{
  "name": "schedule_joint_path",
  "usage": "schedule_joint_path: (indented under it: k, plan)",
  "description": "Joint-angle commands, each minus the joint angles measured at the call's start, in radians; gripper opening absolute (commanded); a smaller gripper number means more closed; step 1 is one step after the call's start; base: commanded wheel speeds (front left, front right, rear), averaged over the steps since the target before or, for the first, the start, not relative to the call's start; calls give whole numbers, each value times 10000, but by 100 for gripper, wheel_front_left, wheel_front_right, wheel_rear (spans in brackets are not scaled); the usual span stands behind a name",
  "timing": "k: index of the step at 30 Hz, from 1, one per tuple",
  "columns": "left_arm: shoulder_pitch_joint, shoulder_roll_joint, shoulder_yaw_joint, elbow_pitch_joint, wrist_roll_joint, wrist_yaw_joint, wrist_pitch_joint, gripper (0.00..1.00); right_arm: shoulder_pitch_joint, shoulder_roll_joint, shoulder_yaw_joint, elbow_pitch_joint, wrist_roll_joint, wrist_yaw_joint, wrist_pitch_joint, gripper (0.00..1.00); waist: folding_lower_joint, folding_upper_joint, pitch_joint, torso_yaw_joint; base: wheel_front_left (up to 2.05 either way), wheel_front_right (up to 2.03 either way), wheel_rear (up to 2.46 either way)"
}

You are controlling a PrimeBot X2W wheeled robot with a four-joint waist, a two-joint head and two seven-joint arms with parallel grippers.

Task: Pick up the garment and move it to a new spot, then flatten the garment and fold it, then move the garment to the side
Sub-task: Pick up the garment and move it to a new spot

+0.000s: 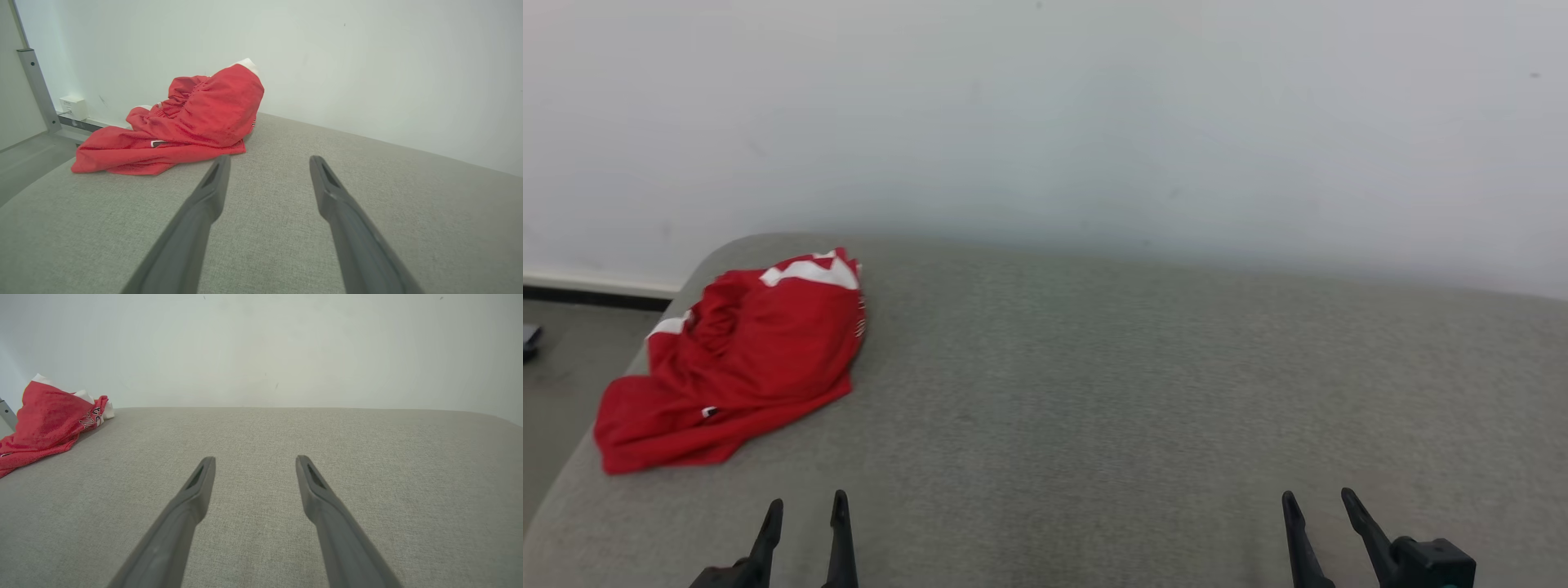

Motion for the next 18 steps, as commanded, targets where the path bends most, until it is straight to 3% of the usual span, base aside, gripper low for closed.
schedule_joint_path:
  k: [1, 9, 18]
  plan:
    - [63, 65, 40, -28, 71, 22, -10, 100, 45, -20, 14, 17, 101, -21, -55, 100, 0, -1, -16, 901, 0, 0, 0]
    - [113, 264, 67, -88, 47, 73, 28, 100, -119, -16, 148, 181, 319, -21, -332, 100, 0, -1, 2, 2774, 0, 0, 0]
    - [592, 210, 679, -771, -322, 522, -3, 100, -1137, -22, 979, 454, 168, -21, -254, 100, 0, -1, 733, 3409, 0, 0, 0]
